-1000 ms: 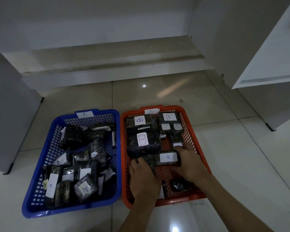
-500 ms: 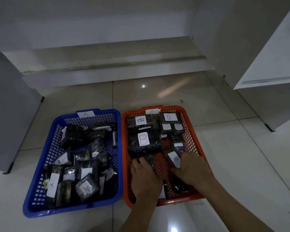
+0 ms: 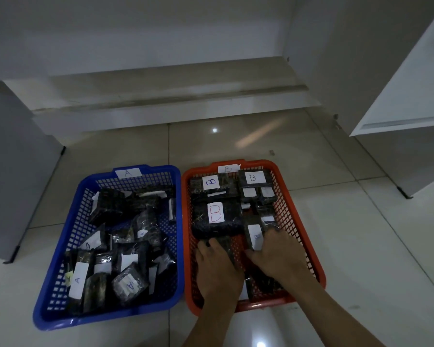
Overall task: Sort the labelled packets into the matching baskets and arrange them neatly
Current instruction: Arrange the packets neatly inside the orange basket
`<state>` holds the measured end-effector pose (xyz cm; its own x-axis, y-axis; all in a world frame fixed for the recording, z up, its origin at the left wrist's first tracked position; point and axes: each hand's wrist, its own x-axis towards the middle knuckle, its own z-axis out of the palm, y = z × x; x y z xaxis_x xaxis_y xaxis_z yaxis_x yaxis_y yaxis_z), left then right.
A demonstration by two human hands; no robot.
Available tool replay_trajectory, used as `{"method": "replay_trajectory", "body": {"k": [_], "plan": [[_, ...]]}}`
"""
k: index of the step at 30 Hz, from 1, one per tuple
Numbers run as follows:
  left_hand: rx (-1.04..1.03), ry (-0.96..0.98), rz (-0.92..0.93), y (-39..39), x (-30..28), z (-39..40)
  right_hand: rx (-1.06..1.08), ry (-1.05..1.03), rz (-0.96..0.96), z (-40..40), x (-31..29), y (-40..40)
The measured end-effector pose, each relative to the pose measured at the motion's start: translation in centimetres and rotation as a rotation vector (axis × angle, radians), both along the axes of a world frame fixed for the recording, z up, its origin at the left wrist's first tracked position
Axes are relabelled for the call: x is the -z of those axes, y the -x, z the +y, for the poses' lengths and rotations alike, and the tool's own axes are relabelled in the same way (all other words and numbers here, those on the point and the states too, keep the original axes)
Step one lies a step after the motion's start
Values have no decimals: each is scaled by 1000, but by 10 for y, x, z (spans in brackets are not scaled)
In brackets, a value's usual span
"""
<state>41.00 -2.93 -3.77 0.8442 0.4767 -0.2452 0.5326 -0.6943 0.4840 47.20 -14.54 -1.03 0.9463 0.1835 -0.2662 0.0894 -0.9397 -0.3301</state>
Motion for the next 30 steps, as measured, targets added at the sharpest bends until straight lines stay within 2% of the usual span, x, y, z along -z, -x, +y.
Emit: {"method": "replay_trajectory", "body": {"k": [3, 7, 12, 15, 18, 21, 23, 30], "plan": [[4, -3, 2, 1, 1, 0, -16, 123, 97, -13, -5, 0], [-7, -8, -4, 0, 5, -1, -97, 261, 64, -24, -9, -4], [-24, -17, -6, -1, 2, -4, -193, 182, -34, -19, 3, -14], [3, -158, -174, -9, -2, 0, -203, 148, -72, -20, 11, -16], [181, -306, -286, -34, -1, 18, -199, 107, -81, -22, 18, -17], [362, -393, -265, -54, 2, 37, -202, 80, -63, -25, 22, -18], [357, -409, -230, -60, 4, 43, -198, 71, -53, -26, 24, -19], [246, -397, -294, -60, 11, 42, -179, -34, -69, -29, 26, -16]]}}
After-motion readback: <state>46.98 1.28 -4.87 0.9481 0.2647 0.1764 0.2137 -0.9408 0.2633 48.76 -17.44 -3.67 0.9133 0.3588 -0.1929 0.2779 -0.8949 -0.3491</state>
